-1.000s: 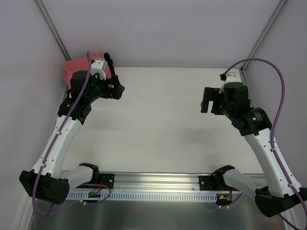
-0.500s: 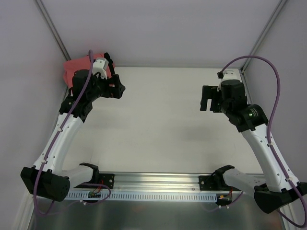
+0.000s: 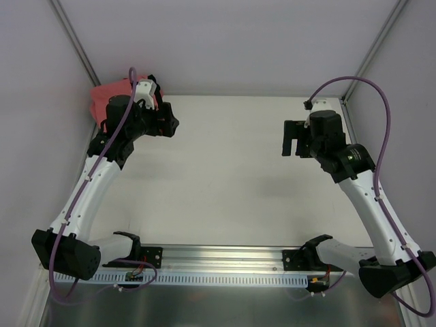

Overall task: Fold and stack the t-shirts
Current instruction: Put the neatly folded tshirt into the corner of the board with the left arm

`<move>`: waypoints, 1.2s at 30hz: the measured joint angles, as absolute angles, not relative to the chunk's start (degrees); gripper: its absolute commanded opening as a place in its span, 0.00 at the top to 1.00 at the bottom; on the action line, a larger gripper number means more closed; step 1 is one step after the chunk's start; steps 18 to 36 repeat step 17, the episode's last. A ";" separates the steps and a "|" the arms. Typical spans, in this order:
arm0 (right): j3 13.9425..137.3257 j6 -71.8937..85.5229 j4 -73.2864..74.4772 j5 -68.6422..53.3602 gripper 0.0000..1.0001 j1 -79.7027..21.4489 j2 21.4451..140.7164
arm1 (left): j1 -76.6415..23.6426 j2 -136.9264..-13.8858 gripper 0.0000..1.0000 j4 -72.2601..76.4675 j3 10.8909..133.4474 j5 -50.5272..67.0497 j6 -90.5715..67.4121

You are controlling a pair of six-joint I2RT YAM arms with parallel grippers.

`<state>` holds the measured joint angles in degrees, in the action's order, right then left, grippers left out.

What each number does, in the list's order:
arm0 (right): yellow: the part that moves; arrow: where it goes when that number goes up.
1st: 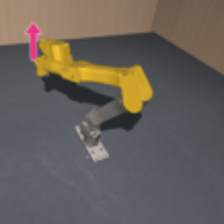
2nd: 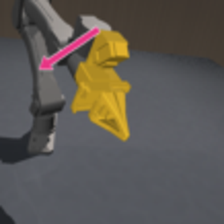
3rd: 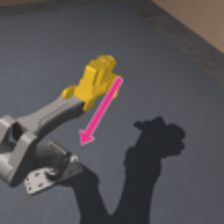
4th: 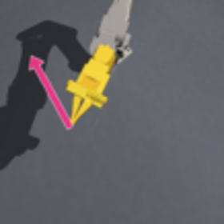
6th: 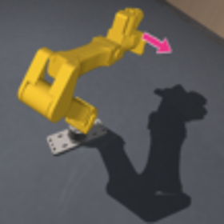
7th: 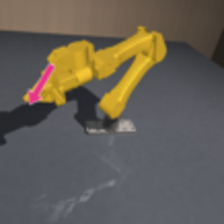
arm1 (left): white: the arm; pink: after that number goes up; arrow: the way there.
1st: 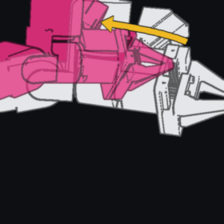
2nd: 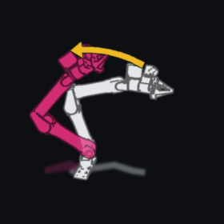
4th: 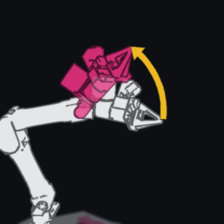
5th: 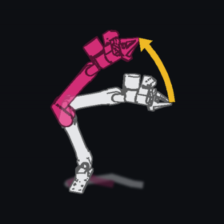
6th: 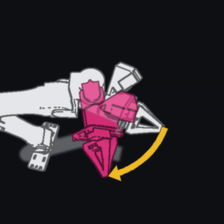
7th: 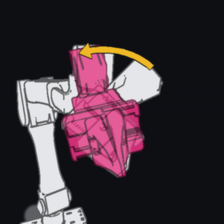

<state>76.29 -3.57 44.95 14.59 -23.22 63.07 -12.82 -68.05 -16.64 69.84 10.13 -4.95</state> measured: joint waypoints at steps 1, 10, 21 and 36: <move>76.29 -3.64 44.75 14.57 0.00 -23.22 63.22 | -12.82 -68.16 0.01 -16.64 69.95 10.02 -4.93; 76.60 -3.70 43.90 14.52 0.00 -23.22 63.99 | -12.80 -68.73 0.01 -16.62 70.06 9.93 -4.91; 76.60 -3.68 43.86 14.28 0.01 -23.22 64.07 | -12.80 -69.32 0.01 -16.62 70.39 9.93 -4.89; 76.60 -3.68 43.86 14.28 0.01 -23.22 64.07 | -12.80 -69.32 0.01 -16.62 70.39 9.93 -4.89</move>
